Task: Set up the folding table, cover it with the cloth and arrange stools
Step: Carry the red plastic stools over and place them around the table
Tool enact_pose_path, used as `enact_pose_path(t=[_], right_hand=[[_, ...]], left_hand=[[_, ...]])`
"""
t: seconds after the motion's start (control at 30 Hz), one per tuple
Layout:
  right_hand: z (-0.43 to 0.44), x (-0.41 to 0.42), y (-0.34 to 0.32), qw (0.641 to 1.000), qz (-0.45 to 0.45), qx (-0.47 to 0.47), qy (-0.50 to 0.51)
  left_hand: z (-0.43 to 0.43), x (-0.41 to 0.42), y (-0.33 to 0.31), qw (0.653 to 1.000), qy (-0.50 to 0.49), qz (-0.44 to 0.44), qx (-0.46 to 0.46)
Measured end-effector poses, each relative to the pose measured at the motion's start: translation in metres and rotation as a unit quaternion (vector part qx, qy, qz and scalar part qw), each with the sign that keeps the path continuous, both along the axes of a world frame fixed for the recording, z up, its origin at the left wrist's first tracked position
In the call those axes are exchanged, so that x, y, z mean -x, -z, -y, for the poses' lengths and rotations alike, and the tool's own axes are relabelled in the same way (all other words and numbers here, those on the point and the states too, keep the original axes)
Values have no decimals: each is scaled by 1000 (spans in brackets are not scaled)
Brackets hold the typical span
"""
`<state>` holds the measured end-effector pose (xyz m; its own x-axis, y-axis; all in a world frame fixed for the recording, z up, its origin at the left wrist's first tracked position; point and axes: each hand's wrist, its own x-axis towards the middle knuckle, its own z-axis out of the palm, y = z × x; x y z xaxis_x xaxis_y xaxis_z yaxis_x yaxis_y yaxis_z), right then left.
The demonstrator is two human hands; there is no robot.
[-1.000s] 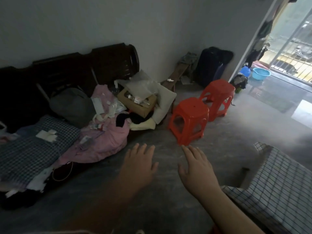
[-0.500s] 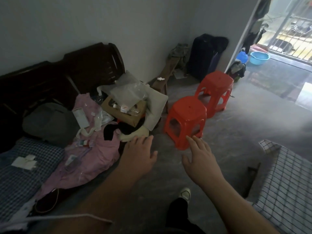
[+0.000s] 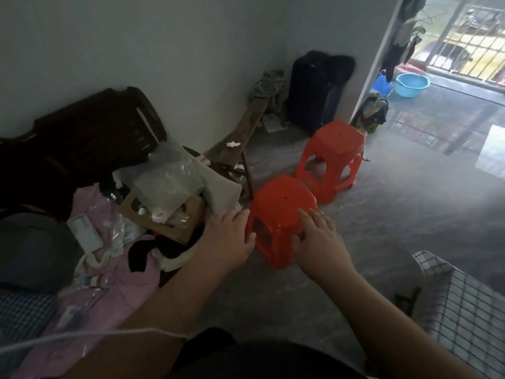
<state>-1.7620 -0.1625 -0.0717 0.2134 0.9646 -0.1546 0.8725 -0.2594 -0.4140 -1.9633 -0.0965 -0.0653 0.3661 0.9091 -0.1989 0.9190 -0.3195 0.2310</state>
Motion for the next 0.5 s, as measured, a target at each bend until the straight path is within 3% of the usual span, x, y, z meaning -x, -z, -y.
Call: enact_pose_path(t=[0.27, 0.5], right_hand=[[-88, -41, 37, 998, 2, 46, 46], [-196, -65, 81, 983, -19, 94, 157]], left_hand=[[-125, -48, 41, 998, 51, 15, 42], [-276, -89, 82, 986, 134, 5, 100]])
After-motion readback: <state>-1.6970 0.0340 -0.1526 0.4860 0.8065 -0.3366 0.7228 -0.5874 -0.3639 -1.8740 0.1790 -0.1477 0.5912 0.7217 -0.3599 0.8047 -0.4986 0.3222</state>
